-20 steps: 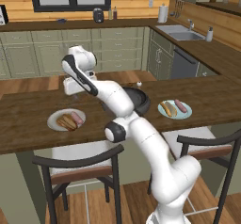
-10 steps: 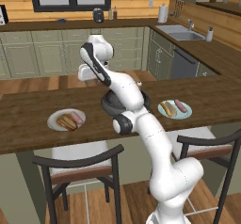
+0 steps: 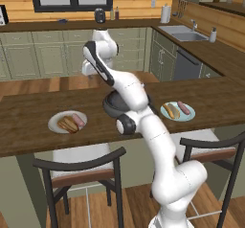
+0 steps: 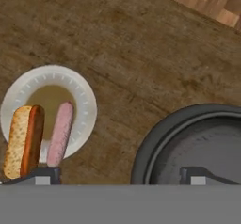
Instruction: Place one bun and one sausage from the bowl on each plate.
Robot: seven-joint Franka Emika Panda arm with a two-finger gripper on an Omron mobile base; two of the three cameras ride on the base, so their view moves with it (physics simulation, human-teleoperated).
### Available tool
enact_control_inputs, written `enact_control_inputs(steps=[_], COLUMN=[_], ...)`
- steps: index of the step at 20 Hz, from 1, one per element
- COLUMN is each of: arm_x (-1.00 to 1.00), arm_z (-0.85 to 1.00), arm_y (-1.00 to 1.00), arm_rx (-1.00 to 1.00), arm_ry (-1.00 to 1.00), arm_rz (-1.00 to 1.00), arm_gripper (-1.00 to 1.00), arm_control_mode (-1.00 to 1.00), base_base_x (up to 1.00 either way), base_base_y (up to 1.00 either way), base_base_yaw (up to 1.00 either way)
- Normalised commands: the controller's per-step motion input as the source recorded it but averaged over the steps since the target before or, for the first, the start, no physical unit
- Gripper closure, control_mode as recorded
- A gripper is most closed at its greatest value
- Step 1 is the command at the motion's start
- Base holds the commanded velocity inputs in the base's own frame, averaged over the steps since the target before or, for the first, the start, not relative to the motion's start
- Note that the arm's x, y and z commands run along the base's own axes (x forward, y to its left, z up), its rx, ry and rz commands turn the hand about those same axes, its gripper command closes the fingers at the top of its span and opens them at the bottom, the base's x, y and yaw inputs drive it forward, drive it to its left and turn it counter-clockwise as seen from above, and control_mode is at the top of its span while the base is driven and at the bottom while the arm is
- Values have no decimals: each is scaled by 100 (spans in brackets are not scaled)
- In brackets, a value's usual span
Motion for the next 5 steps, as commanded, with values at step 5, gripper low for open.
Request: enact_control_inputs(steps=[5], arm_x=[84], arm_z=[-10], arm_y=[-10], arm_rx=[7], arm_ry=[-3], arm_rz=[0], arm_gripper=[-100], arm_control_mode=[-100], base_base_x=[0], base_base_y=[0], base_base_yaw=[0])
